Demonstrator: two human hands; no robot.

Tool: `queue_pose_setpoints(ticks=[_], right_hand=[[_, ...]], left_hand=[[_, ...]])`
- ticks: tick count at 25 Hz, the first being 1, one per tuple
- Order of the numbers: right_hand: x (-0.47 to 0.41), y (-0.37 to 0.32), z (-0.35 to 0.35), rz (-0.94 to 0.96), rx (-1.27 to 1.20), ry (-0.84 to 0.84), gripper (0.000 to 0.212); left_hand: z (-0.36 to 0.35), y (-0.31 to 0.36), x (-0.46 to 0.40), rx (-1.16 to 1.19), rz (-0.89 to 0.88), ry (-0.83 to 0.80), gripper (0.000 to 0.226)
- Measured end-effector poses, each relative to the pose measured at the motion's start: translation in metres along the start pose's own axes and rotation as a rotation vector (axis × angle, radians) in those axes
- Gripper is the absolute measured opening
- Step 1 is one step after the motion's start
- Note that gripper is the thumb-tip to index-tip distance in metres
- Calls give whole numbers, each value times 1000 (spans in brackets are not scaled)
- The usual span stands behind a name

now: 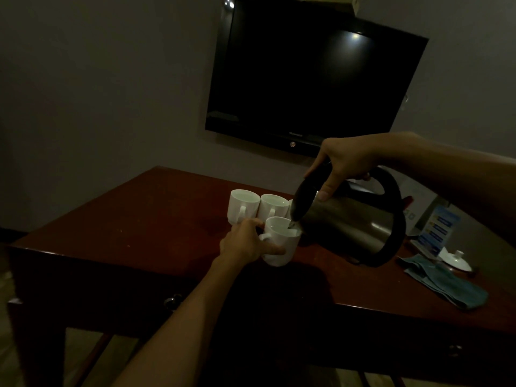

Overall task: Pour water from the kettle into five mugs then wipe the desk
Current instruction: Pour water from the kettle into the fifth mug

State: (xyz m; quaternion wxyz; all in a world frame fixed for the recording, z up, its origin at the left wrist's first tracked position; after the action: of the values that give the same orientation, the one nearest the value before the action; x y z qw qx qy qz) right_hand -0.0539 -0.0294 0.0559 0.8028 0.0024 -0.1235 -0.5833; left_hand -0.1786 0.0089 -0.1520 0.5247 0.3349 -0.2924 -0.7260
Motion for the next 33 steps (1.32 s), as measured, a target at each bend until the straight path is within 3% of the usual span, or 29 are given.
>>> queue_pose_setpoints(ticks=[33], right_hand=[[-4, 2, 11, 30, 48, 1, 53]], left_hand=[[-4, -12, -10, -39, 8, -21, 63]])
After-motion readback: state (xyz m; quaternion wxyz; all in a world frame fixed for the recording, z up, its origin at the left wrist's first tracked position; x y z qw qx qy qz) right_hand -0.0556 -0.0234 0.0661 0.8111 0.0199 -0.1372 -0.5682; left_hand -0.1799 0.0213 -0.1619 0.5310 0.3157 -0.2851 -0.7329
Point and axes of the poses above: each hand's wrist, its own x-axis away from the middle knuckle, its own z-axis out of the back of the hand, y = z × x, the point moved 8 cm from there along -x, towards the middle knuckle, and after that the axes turned 4 degrees about -y, right-handed, at the moved point
